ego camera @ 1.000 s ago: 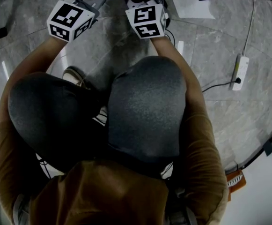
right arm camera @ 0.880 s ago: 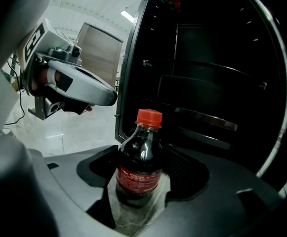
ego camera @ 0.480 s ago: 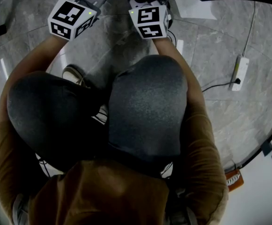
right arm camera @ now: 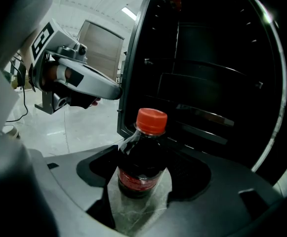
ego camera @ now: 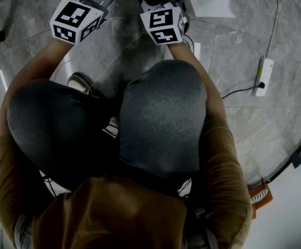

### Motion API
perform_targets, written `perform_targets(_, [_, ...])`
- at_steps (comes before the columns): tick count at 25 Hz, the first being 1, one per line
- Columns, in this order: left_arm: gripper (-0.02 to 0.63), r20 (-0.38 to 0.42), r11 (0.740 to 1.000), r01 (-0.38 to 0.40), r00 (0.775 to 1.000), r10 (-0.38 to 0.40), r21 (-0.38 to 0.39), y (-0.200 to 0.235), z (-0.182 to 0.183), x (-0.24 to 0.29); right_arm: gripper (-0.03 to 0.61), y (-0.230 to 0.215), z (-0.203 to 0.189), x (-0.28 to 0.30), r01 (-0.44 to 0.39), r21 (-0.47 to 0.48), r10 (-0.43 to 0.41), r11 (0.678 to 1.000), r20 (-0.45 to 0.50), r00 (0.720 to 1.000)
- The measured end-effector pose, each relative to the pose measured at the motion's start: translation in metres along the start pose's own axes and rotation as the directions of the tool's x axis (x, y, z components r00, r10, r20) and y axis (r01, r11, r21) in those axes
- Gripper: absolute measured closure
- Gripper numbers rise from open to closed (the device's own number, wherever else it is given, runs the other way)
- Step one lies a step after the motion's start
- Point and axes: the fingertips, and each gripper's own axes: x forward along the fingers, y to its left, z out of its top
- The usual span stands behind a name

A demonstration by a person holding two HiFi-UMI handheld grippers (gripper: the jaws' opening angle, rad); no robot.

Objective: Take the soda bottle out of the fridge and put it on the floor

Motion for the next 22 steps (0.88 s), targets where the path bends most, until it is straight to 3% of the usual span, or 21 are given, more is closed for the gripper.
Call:
perform_targets(12, [0.614,-0.003,1.0,0.024,1.0,-0.024,-0.02,-0.005,-0.004,0.003,0.285,0.003,0.003,-0.006,-0.02,-0.008,0.02,1.0,-0.023,1.0])
perform_targets(22, [0.614,0.018,0.999,0.045,0.999,-0.045,-0.011,-0.002,0.015,0.003,0.285,-0.002,0.019,-0.023,-0.02,-0.026,0.019,0.999,-0.033,0.999])
